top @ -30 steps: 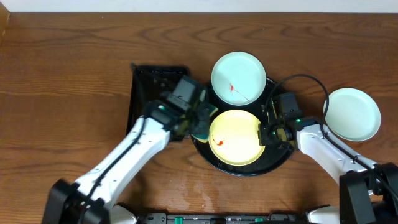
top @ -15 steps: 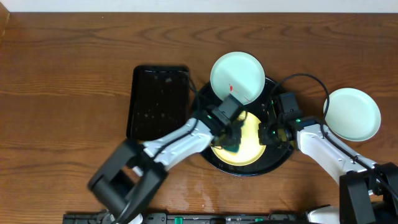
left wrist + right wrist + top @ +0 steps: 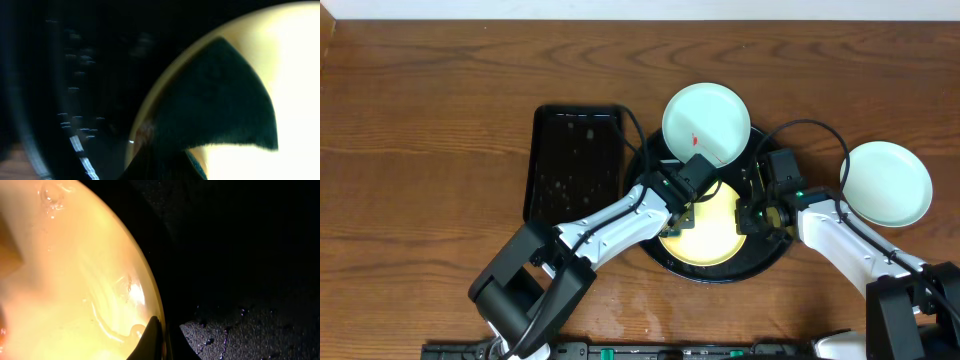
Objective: Clean dirty plates on tray and stack at the side
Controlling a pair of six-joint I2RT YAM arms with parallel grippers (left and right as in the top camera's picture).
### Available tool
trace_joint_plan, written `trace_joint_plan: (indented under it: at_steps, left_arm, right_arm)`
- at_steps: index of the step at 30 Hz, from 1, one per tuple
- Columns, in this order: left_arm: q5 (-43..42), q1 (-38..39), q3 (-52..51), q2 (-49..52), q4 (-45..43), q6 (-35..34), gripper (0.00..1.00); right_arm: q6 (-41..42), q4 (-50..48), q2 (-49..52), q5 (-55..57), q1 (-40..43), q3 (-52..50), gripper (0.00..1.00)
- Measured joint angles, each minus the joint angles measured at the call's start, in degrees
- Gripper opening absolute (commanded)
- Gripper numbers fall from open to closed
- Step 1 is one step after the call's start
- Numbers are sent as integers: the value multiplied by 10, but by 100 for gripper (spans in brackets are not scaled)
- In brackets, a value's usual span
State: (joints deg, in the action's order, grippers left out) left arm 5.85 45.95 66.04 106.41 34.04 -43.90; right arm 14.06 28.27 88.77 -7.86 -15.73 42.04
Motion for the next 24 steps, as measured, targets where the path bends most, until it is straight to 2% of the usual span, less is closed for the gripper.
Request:
trace_joint_plan:
  at_steps: [6,11,17,24]
  left_arm:
    - [57,3,22,7,38,4,7]
    - [61,3,23,10,26,4,7]
    - [-27,-13,21,24,-44,6,8]
    - [-185,-33,21,54,-181,7,8]
  right_arm:
    - [4,4,0,-12,-5,0,1]
    - [6,3,0,-15,-6,0,1]
    - [6,4,0,-6,-6,1,1]
    - [6,8,-5,38,2,2,1]
